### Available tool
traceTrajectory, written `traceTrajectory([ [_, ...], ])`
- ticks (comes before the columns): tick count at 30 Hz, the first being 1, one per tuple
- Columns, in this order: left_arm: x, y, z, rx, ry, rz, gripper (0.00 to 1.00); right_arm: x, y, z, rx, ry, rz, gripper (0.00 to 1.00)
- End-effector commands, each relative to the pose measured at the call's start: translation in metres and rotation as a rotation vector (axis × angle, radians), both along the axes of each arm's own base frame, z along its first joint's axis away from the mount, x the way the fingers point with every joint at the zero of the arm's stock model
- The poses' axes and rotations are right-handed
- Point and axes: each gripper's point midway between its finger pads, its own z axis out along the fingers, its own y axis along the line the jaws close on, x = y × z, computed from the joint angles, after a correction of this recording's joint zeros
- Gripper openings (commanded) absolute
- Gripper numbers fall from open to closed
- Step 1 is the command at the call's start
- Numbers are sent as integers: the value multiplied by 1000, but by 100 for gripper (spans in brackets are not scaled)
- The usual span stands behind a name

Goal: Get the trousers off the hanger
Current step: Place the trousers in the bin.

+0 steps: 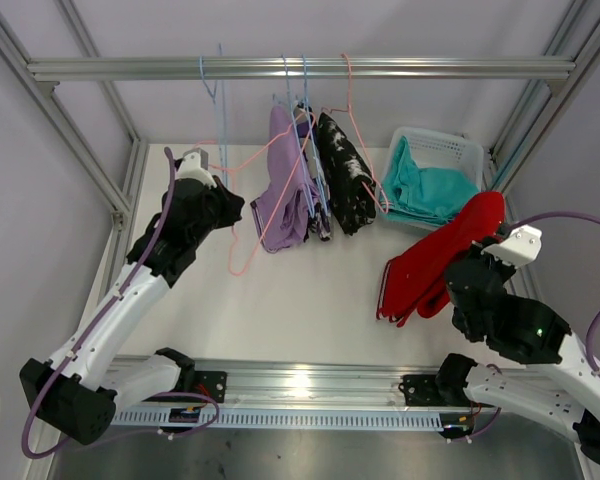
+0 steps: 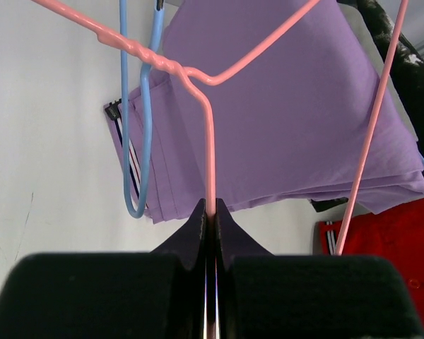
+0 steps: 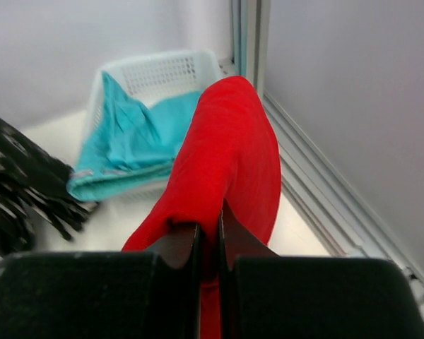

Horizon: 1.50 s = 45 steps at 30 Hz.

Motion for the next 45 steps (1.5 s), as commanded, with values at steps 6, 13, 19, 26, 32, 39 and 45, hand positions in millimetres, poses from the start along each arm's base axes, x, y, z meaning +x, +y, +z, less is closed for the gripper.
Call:
traceTrajectory([
  [6, -4, -13, 34, -41, -72, -52, 0, 3, -34, 102, 204, -256, -296, 0],
  [13, -5, -21, 34, -43, -66, -94, 0, 49, -22, 127, 150, -294, -246, 0],
  [19, -7, -27, 36, -48, -66, -123, 0, 99, -9, 119, 132, -270, -181, 0],
  [26, -8, -36, 35, -48, -56, -177, 0, 161, -8, 92, 110, -208, -159, 0],
  [32, -8, -44, 31, -51, -35, -214, 0, 218, -8, 76, 53, -137, -144, 0],
  [39, -8, -43, 32, -45, -37, -213, 0, 254, 4, 80, 43, -125, -60, 0],
  [45, -9, -44, 32, -44, -38, -218, 0, 286, 16, 49, 21, -56, 0, 0],
])
